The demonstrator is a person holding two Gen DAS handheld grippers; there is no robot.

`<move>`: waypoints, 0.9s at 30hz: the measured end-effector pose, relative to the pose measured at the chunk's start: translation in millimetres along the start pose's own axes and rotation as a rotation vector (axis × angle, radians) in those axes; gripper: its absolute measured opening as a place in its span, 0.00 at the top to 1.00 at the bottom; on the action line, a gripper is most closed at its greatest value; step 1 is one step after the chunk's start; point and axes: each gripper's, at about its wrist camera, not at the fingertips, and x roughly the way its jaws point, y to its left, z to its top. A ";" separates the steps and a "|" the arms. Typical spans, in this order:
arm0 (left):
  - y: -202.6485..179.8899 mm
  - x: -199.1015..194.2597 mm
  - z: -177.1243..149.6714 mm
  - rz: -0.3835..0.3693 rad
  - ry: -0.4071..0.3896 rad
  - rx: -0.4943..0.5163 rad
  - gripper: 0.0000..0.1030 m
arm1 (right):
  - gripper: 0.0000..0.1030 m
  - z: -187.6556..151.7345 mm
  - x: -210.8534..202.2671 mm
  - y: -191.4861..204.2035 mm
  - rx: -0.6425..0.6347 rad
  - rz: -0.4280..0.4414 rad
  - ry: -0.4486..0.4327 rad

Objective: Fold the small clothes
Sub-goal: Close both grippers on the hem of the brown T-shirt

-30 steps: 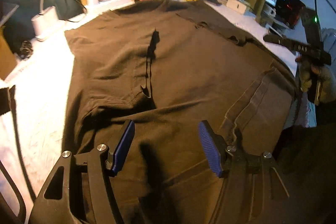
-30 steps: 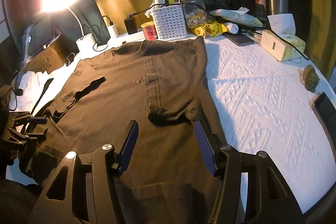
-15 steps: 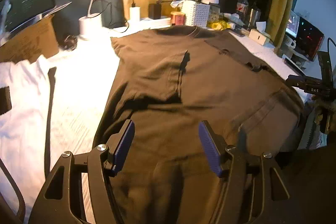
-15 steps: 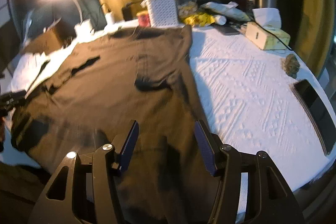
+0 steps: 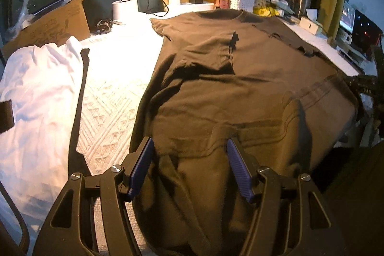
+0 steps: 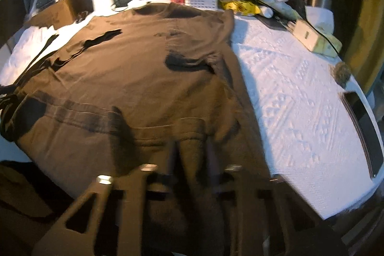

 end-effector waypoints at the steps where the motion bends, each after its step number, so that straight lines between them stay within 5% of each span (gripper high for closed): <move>1: 0.7 0.0 -1.0 0.003 0.001 0.000 0.39 | 0.92 0.1 0.1 1.6 -0.006 -0.003 -0.002; 5: 0.9 3.3 -5.6 -0.021 0.023 0.010 0.57 | 0.93 1.2 -4.4 0.4 -0.002 0.013 -0.023; 9: -0.5 -0.9 -6.2 -0.031 0.010 0.016 0.90 | 0.93 5.7 -15.7 -8.9 0.032 0.018 -0.056; 11: -1.4 -5.0 -5.6 -0.035 0.001 0.017 0.95 | 0.93 7.2 -20.4 -15.0 0.051 0.019 -0.074; 23: 10.8 -0.5 -11.5 0.031 0.024 -0.066 0.92 | 0.93 4.4 -19.8 -25.4 0.091 0.009 -0.091; 25: 9.3 0.6 -10.6 0.019 0.021 -0.071 0.82 | 0.93 4.2 -19.0 -25.3 0.093 0.014 -0.090; 27: 6.6 2.2 -9.8 -0.005 0.020 -0.067 0.59 | 0.93 4.5 -17.8 -22.9 0.089 0.021 -0.089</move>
